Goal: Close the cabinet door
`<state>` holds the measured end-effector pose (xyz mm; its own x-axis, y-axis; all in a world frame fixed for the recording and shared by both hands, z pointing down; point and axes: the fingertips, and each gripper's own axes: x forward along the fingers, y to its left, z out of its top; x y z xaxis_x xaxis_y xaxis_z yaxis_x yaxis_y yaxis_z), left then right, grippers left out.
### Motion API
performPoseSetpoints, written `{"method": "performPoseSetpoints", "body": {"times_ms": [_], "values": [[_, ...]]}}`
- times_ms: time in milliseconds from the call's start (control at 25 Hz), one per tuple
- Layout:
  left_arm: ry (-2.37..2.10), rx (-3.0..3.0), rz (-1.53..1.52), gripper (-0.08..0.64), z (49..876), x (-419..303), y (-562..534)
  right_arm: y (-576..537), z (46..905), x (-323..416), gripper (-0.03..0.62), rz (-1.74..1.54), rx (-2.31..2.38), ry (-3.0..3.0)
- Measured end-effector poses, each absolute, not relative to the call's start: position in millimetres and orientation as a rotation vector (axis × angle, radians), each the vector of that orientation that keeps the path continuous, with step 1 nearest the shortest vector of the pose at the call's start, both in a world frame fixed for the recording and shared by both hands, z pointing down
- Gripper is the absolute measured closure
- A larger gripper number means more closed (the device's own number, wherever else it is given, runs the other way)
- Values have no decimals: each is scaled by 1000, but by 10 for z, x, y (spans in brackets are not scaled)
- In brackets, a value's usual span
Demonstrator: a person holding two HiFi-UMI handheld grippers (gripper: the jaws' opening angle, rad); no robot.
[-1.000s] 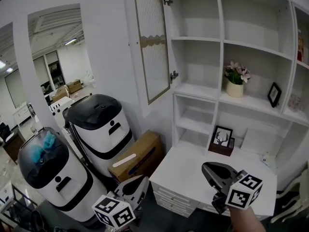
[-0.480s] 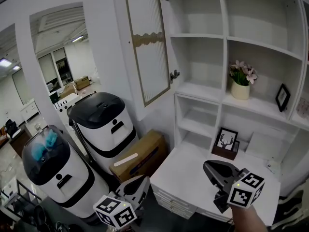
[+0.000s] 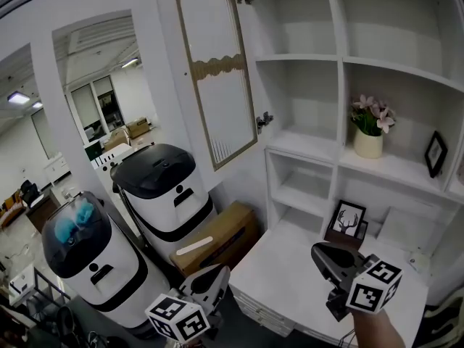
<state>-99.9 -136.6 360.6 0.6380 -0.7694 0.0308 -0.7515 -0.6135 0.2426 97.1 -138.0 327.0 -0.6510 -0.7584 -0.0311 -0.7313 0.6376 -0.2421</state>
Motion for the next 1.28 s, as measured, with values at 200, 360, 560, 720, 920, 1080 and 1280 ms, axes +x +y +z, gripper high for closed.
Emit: {"method": "performPoseSetpoints", "body": {"times_ms": [200, 360, 560, 720, 920, 1080, 1280], "values": [[-1268, 2621, -110, 554, 3593, -840, -1464, -1514, 3272, 1141, 588, -317, -1221, 2729], [-1305, 2611, -110, 554, 3560, -762, -1500, -1588, 3287, 1230, 588, -331, -1189, 2741], [-1360, 2593, -99, 555, 3557, -734, -1557, -1694, 3298, 1292, 588, -336, -1141, 2747], [-1394, 2593, -92, 554, 3523, -749, -1648, -1751, 3296, 1328, 588, -333, -1118, 2745], [-1421, 2597, -98, 554, 3431, -720, -1792, -1866, 3234, 1449, 588, -316, -1119, 2736], [-1429, 2600, -88, 554, 3410, -693, -1908, -1998, 3220, 1482, 588, -318, -1113, 2734], [-1450, 2577, -81, 555, 3457, -794, -2071, -2146, 3326, 1424, 588, -359, -1104, 2742]]}}
